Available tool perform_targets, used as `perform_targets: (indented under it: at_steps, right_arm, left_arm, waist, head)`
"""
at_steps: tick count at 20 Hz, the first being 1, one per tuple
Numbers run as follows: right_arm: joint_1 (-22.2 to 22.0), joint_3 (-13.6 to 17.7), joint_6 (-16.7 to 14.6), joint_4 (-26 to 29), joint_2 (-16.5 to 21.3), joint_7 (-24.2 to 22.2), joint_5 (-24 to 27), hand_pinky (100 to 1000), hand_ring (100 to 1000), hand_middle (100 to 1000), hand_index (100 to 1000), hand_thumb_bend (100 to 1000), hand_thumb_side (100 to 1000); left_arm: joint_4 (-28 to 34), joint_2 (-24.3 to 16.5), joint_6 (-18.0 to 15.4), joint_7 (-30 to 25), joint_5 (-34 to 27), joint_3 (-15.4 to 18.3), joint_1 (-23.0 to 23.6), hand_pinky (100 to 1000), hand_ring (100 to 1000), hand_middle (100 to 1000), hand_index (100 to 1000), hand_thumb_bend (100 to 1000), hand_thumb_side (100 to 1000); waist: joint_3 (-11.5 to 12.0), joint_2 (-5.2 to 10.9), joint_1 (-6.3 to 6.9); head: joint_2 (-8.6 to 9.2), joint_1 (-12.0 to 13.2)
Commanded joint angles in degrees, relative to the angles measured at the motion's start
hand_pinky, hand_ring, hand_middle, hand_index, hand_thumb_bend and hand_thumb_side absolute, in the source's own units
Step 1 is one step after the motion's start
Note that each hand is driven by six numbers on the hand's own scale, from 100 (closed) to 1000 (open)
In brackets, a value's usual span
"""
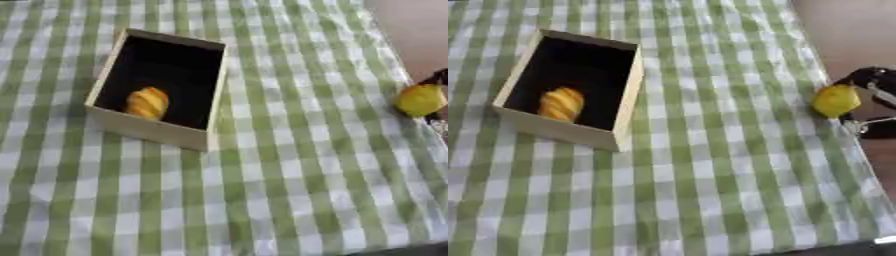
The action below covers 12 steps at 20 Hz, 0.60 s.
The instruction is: Pick up objects on the table and place them in the box.
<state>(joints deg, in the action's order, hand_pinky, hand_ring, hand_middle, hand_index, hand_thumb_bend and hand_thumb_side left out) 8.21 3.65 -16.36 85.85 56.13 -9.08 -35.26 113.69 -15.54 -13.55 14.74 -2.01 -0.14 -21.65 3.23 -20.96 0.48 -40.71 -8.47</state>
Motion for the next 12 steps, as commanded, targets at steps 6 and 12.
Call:
perform_targets:
  at_steps: [6,12]
  right_arm:
    - [1.48,1.81,1.63,2.31,2.98,-0.60,2.59,819,803,571,684,100,228]
    - [2.85,1.61,4.07,10.93,2.50,9.27,8.61,814,724,478,589,100,123]
  left_arm:
    - [0.90,-0.38,0.21,-0.47,-0.15,-0.02,-0.55,659,805,760,827,223,653]
    - [0.90,-0.45,0.22,-0.46,-0.36,-0.08,-0.79,660,805,760,827,224,650]
  waist:
    - [-0.02,1.25,-0.70]
    - [0.31,1.48,-1.09]
  head:
    - [0.47,0.19]
    - [0.47,0.30]
